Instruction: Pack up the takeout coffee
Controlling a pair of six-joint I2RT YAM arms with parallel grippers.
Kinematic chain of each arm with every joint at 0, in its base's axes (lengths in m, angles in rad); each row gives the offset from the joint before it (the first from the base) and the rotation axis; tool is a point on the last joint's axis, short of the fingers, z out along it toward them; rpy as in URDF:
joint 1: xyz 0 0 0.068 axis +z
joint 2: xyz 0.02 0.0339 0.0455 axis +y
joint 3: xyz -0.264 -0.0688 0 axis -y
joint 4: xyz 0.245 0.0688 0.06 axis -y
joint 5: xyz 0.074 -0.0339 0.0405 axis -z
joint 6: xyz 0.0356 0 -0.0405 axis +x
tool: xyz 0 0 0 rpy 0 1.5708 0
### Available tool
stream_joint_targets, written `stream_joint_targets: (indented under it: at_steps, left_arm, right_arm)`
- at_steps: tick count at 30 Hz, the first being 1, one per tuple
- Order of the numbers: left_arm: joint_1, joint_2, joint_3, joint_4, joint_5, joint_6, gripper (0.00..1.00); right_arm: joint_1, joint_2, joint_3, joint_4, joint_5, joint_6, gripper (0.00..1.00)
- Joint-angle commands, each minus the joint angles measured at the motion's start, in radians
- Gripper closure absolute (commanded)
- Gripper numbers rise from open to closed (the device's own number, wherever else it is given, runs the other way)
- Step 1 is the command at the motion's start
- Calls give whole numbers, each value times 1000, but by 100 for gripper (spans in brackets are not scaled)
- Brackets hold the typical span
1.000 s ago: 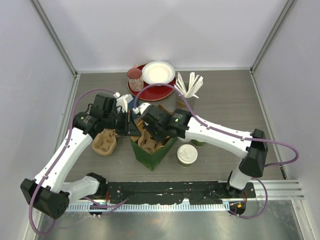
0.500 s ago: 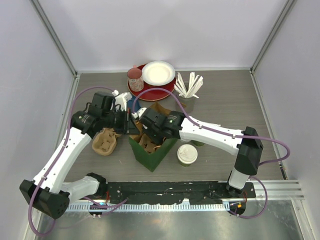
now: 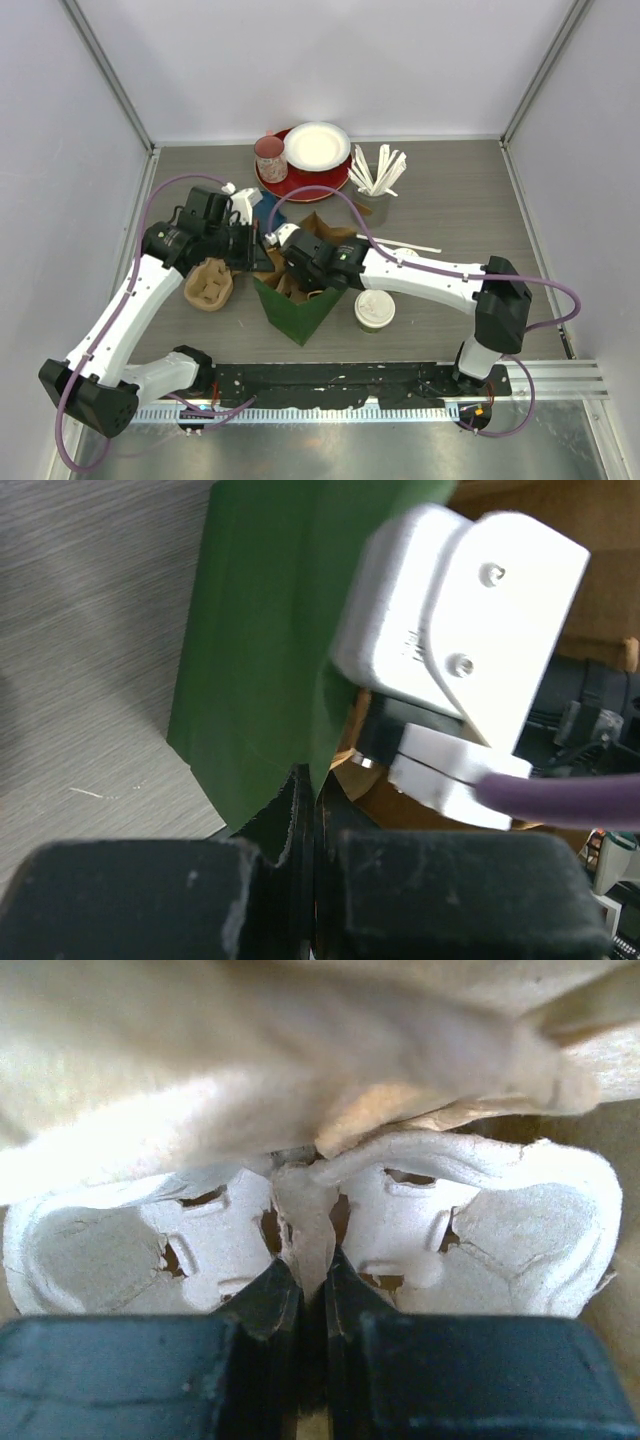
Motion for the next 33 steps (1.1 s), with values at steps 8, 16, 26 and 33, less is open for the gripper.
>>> stream_joint_targets:
  at_steps: [8,16,26,33]
  left_arm:
    - [11,-7,46,21,-187,-15,100]
    - [13,-27,77,61,-87,25,100]
    - [-7,-64,88,-1,-133,126,100]
    - [-29,-56,75,22,-106,103,100]
  right_arm:
    - [61,-171,-187,7,68,-23,99]
    - [59,-70,-128,-68,-32,-69,99]
    - [-7,36,-76,-137,-112,-14,99]
    - [-7,165,39,-224,-113,-17,99]
